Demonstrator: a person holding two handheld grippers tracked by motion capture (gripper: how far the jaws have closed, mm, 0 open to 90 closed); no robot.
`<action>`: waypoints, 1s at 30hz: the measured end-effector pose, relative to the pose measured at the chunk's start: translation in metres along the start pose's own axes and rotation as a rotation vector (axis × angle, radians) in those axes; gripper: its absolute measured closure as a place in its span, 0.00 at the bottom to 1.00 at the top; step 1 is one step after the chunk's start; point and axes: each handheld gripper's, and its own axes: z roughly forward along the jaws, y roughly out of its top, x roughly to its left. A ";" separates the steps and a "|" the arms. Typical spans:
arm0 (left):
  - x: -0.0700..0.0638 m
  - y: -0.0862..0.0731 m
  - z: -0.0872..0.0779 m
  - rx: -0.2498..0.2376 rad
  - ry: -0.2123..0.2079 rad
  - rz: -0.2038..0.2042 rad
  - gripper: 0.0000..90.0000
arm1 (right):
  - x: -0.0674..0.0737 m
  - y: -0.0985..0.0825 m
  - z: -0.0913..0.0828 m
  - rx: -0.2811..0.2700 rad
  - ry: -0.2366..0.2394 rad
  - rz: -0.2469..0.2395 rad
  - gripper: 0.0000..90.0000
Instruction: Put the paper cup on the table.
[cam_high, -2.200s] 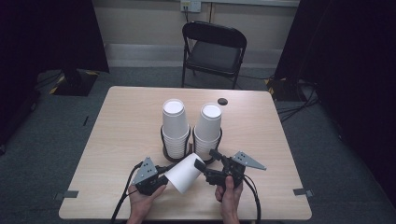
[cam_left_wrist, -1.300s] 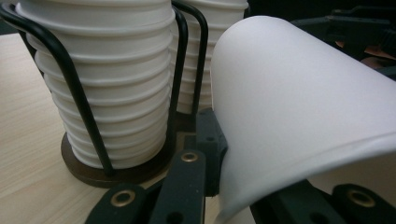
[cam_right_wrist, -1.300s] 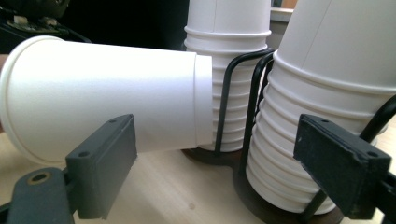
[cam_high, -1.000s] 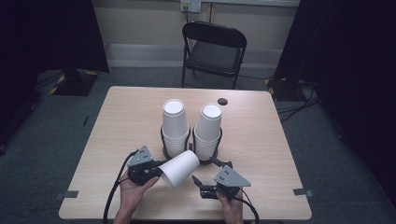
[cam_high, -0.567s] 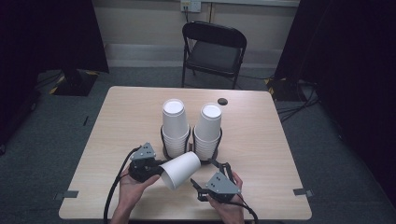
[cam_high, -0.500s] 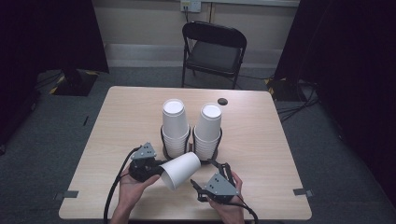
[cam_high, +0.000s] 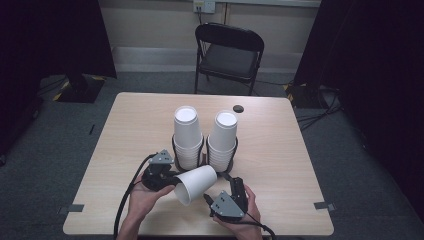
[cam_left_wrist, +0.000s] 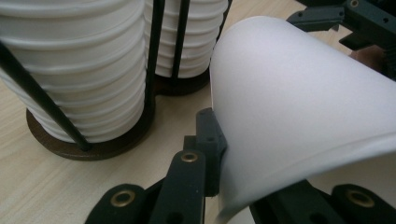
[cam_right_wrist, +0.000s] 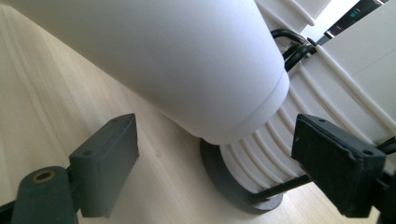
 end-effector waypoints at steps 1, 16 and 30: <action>-0.001 0.001 0.001 0.007 -0.001 -0.005 0.96 | 0.001 0.000 0.000 0.005 -0.004 -0.003 0.16; -0.004 0.015 0.013 0.135 -0.044 0.004 0.95 | 0.012 0.007 0.008 0.036 -0.038 -0.141 0.15; -0.008 0.020 0.022 0.206 -0.078 0.024 0.95 | 0.021 0.013 0.014 0.008 -0.007 -0.233 0.15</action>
